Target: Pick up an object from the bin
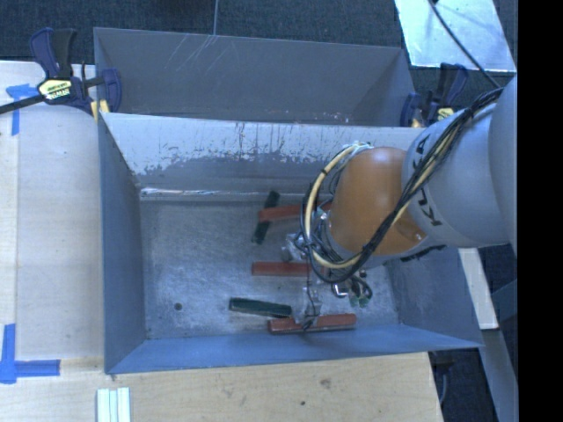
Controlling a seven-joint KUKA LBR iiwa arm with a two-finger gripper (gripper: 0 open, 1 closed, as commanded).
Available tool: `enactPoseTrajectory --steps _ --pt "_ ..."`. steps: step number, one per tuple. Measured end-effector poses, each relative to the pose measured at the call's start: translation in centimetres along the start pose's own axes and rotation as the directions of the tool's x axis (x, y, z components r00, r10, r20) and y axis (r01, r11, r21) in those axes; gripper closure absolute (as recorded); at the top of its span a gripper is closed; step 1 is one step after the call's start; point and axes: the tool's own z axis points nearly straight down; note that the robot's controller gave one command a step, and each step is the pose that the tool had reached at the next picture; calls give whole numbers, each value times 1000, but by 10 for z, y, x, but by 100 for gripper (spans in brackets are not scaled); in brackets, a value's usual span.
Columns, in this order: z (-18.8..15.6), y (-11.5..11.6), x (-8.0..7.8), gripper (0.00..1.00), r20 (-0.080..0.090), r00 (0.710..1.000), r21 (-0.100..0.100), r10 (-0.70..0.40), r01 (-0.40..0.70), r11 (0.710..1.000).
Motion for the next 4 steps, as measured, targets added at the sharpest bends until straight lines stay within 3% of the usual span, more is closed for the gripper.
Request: enactPoseTrajectory --steps 1,2,3,4 --pt "11 -49 -34 0 0 999 5 52 -52 999" --pt "10 -46 -34 100 0 999 4 46 -46 999" --pt "-107 -32 -55 100 7 998 3 57 -57 998" --pt "-178 -61 -26 100 5 998 5 58 -58 998"
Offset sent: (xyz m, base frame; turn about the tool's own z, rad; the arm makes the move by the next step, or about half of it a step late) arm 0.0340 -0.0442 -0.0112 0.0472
